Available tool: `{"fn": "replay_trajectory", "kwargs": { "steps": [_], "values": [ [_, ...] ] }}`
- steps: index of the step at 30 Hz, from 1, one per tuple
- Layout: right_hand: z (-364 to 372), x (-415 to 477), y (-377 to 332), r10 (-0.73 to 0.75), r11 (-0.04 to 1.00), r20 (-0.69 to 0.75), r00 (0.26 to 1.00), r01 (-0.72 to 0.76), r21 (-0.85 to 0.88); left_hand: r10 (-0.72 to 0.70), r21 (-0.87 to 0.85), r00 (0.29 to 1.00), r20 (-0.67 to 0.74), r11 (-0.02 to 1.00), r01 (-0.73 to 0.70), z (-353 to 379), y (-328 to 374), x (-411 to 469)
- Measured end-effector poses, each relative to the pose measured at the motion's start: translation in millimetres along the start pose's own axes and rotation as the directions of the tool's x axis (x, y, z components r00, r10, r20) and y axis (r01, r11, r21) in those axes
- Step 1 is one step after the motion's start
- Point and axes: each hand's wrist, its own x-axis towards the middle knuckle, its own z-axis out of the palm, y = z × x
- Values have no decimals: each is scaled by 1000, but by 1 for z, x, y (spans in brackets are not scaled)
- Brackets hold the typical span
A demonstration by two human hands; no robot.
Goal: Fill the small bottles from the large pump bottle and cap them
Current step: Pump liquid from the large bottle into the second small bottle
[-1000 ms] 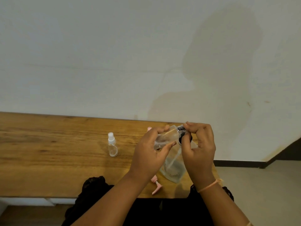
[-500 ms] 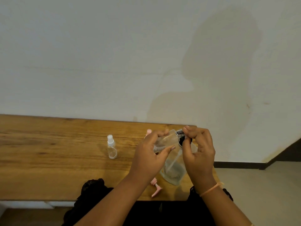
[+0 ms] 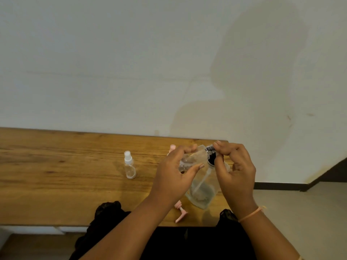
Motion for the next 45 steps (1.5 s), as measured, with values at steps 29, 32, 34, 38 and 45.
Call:
{"fn": "replay_trajectory", "kwargs": {
  "steps": [29, 32, 34, 38, 45],
  "values": [
    [-2, 1, -8, 5, 999, -3, 1000, -5, 38, 12, -70, 1000, -28, 997, -14, 1, 5, -2],
    [-2, 3, -10, 18, 1000, -11, 1000, -18, 21, 28, -62, 999, -38, 998, -31, -1, 5, -1],
    [-2, 3, -9, 20, 1000, -7, 1000, -20, 6, 29, -59, 999, -36, 998, -31, -1, 5, 1],
    [-2, -2, -1, 9, 1000, 7, 1000, -9, 13, -6, -47, 1000, 10, 999, 7, 1, 2, 2],
    [-3, -2, -5, 47, 998, 6, 999, -47, 44, -14, -35, 1000, 2, 999, 14, 0, 4, 1]
  ]
}}
